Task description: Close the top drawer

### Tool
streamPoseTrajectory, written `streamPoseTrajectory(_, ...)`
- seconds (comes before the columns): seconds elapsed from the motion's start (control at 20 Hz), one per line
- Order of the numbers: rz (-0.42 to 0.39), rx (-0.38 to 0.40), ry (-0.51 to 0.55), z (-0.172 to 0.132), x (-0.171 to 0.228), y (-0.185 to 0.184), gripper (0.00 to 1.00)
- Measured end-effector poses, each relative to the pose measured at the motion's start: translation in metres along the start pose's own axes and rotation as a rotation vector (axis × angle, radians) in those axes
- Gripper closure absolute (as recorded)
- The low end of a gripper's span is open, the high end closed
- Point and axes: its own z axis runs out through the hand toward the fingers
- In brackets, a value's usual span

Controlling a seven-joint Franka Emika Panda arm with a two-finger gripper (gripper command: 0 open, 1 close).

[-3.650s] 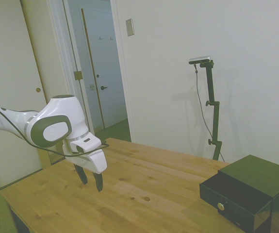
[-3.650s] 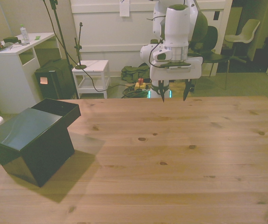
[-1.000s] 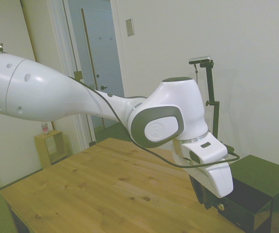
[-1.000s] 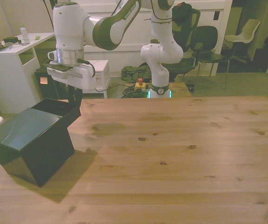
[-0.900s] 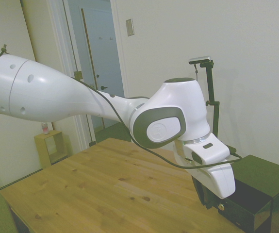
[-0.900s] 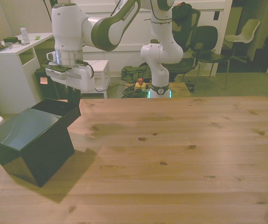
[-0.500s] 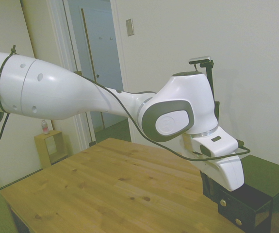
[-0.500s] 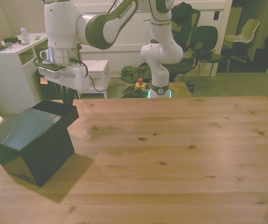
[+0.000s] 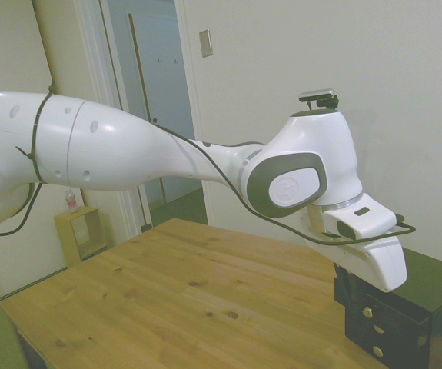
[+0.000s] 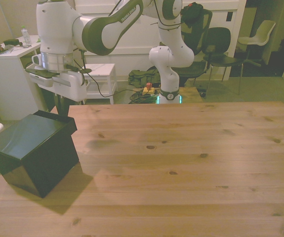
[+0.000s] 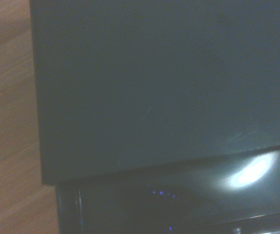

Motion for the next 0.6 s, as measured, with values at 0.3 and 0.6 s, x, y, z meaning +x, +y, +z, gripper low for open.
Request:
streamPoseTrajectory(0.3,-0.032,-0.007,0.015,0.003,0.009,-0.013,1.0)
streamPoseTrajectory(0.6,-0.061,-0.009,0.027,0.003,0.015,-0.022,1.0)
